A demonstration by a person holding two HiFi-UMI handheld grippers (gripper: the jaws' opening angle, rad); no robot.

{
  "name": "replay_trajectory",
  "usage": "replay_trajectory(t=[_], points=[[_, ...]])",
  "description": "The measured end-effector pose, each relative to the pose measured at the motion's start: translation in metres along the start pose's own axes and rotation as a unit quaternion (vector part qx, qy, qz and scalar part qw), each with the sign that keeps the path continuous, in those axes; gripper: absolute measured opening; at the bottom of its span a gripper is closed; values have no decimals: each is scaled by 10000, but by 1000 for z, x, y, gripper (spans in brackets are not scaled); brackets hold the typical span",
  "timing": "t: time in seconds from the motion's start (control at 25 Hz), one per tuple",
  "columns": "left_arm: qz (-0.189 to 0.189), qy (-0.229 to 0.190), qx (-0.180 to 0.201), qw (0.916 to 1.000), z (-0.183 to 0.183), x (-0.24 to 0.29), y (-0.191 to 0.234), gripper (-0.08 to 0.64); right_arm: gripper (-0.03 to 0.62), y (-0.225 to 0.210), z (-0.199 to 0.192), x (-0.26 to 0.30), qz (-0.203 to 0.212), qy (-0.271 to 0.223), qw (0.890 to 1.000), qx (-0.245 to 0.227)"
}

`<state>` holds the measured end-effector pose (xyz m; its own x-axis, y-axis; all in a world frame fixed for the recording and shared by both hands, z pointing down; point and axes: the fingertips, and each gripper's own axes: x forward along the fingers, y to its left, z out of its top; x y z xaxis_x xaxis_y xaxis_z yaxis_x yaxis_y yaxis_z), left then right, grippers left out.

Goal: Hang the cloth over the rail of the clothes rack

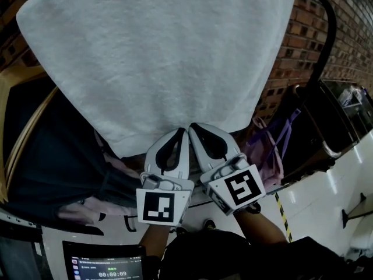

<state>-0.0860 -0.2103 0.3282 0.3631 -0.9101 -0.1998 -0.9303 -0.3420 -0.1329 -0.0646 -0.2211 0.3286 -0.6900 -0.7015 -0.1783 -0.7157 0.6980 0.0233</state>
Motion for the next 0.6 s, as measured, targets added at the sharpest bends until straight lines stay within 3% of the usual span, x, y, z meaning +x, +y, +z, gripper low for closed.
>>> replay_trajectory(t=[0.6], points=[[42,-33,-151,9999,-9,4,16,8,5,3,-12,16,49,26,10000,-69]])
